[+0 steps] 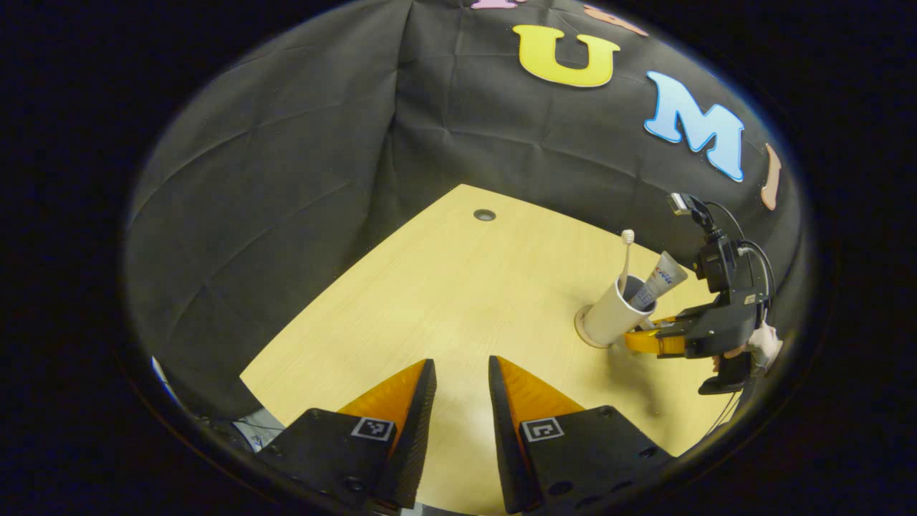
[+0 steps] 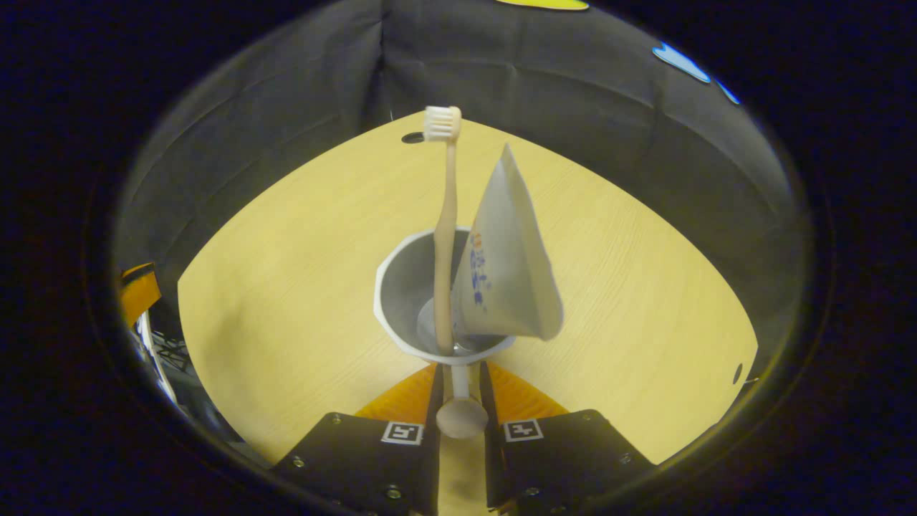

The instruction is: Put the toothbrush and toothpaste on the desktop into the cup, then pick up the cup and place it on the coaster on the desktop.

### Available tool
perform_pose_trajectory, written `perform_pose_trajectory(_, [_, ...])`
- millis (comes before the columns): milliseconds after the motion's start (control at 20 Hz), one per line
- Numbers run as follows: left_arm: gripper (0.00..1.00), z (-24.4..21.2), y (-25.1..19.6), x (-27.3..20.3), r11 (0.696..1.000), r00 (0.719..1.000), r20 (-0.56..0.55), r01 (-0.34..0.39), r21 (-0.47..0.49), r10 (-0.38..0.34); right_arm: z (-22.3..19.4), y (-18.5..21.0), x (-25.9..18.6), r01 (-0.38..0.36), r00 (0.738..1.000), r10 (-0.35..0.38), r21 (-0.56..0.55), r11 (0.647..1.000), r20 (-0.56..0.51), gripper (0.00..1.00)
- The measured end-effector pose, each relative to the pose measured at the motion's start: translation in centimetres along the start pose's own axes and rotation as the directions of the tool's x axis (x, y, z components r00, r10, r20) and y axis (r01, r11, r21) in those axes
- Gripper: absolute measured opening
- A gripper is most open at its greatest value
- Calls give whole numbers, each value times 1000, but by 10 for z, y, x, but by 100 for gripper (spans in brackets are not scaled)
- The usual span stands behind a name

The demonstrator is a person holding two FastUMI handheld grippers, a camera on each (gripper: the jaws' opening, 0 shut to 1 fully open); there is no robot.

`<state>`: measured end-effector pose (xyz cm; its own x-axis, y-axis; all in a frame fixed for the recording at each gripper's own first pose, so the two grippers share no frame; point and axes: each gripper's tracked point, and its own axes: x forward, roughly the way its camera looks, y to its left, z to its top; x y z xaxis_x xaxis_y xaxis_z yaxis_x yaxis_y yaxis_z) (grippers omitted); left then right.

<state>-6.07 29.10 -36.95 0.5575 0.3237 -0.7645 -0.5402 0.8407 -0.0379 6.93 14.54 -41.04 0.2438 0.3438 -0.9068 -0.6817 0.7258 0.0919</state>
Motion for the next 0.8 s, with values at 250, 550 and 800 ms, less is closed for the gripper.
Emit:
perform_pose_trajectory(250, [50,5,-25,-1,999,999,13,44,28,-45,3,0,-29,15,999,-15,9,1000,48,25])
perform_pose_trajectory(550, [50,18,-75,-3,987,990,36,130,98,-134,1,-5,-82,19,990,-30,82,996,137,25])
perform_pose_trajectory(800, [51,41,-122,-21,965,973,83,199,170,-215,4,-17,-137,61,966,-95,146,987,240,23])
